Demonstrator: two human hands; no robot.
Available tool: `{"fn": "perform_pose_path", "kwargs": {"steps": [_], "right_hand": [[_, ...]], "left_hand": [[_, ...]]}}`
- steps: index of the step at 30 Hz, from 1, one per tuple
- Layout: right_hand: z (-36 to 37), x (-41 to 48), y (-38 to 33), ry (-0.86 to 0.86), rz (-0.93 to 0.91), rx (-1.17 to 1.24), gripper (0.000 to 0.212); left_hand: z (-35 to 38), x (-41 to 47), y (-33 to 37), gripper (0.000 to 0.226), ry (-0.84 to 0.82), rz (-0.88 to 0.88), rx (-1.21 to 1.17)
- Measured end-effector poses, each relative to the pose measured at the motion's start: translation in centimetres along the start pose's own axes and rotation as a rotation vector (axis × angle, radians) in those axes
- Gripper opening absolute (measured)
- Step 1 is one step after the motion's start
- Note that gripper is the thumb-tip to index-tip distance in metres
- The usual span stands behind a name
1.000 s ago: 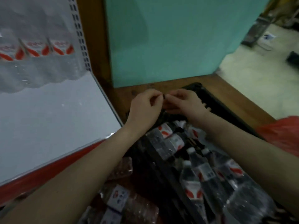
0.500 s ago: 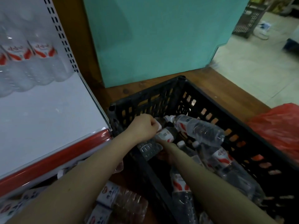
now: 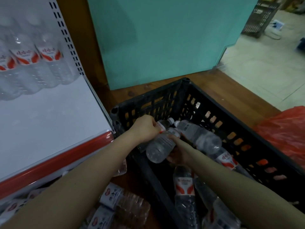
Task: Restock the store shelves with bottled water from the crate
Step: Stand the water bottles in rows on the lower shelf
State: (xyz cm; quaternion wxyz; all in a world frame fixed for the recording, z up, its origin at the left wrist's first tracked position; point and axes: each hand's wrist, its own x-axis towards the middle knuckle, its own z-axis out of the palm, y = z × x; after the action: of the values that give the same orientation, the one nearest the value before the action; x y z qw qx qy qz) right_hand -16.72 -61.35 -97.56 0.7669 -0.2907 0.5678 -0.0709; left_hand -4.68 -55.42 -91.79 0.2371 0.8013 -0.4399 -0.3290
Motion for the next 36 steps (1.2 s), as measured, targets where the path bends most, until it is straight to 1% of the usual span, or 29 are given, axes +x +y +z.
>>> {"fn": "perform_pose_path", "kwargs": {"steps": [3, 5, 6, 8, 10, 11, 13, 16, 18, 20, 22, 23, 25, 26, 28, 29, 30, 31, 33, 35, 36], "right_hand": [[0.0, -0.7, -0.4, -0.135, -0.015, 0.043, 0.029], [0.7, -1.8, -0.7, -0.180, -0.018, 0.098, 0.031], [1.1, -2.5, -0.9, -0.170, -0.047, 0.082, 0.035], [1.4, -3.4, -1.4, -0.200, -0.110, 0.022, 0.049], [1.5, -4.6, -2.5, -0.268, -0.206, -0.022, 0.050], [1.4, -5.1, -3.1, -0.315, -0.269, -0.024, 0.048], [1.8, -6.5, -4.3, -0.343, -0.414, -0.049, 0.051], [2.8, -8.4, -5.6, -0.328, -0.627, -0.128, 0.069], [3.5, -9.4, -6.3, -0.346, -0.704, -0.144, 0.075], [4.3, -10.6, -7.0, -0.428, -0.718, -0.132, 0.068], [5.4, -11.6, -7.3, -0.525, -0.690, -0.143, 0.051], [6.0, -12.0, -7.3, -0.553, -0.681, -0.172, 0.046], [7.7, -12.6, -6.7, -0.561, -0.693, -0.253, 0.047], [8.8, -12.9, -6.4, -0.539, -0.717, -0.293, 0.050], [10.9, -13.3, -5.4, -0.501, -0.785, -0.371, 0.051], [12.0, -13.5, -4.9, -0.487, -0.817, -0.411, 0.045], [13.1, -13.6, -4.5, -0.478, -0.848, -0.446, 0.035], [14.1, -13.6, -4.1, -0.468, -0.878, -0.483, 0.026], [16.0, -13.6, -3.4, -0.477, -0.917, -0.547, 0.026], [17.7, -13.3, -2.9, -0.499, -0.917, -0.606, 0.034], [18.5, -13.1, -2.7, -0.515, -0.912, -0.632, 0.034]], "left_hand": [[-0.4, -0.3, 0.6, 0.024, -0.019, -0.028, -0.040], [-1.0, -0.8, 1.0, 0.034, -0.059, -0.053, -0.065], [-1.4, -1.1, 1.2, 0.038, -0.078, -0.059, -0.088], [-2.3, -1.9, 1.5, 0.046, -0.109, -0.072, -0.152], [-3.3, -2.8, 1.8, 0.055, -0.145, -0.075, -0.235], [-3.7, -3.2, 1.9, 0.059, -0.149, -0.059, -0.279], [-4.5, -3.9, 2.4, 0.066, -0.114, 0.015, -0.349], [-6.1, -5.0, 2.6, 0.076, -0.031, 0.180, -0.498], [-7.5, -5.9, 2.3, 0.078, -0.041, 0.255, -0.643], [-8.8, -6.8, 1.4, 0.072, -0.114, 0.281, -0.782], [-10.0, -7.9, 0.3, 0.062, -0.215, 0.279, -0.882], [-10.6, -8.4, -0.3, 0.058, -0.247, 0.264, -0.918], [-11.8, -9.5, -1.6, 0.056, -0.269, 0.233, -0.931], [-12.3, -10.0, -2.2, 0.057, -0.258, 0.222, -0.892], [-13.0, -11.1, -3.3, 0.058, -0.199, 0.226, -0.730], [-13.3, -11.7, -3.8, 0.057, -0.160, 0.232, -0.649], [-13.6, -12.2, -4.3, 0.056, -0.120, 0.231, -0.592], [-13.9, -12.6, -4.9, 0.054, -0.085, 0.222, -0.568], [-14.5, -13.4, -6.5, 0.053, -0.002, 0.183, -0.592], [-15.0, -14.0, -8.6, 0.060, 0.093, 0.132, -0.660], [-15.2, -14.2, -9.6, 0.064, 0.125, 0.115, -0.695]]}}
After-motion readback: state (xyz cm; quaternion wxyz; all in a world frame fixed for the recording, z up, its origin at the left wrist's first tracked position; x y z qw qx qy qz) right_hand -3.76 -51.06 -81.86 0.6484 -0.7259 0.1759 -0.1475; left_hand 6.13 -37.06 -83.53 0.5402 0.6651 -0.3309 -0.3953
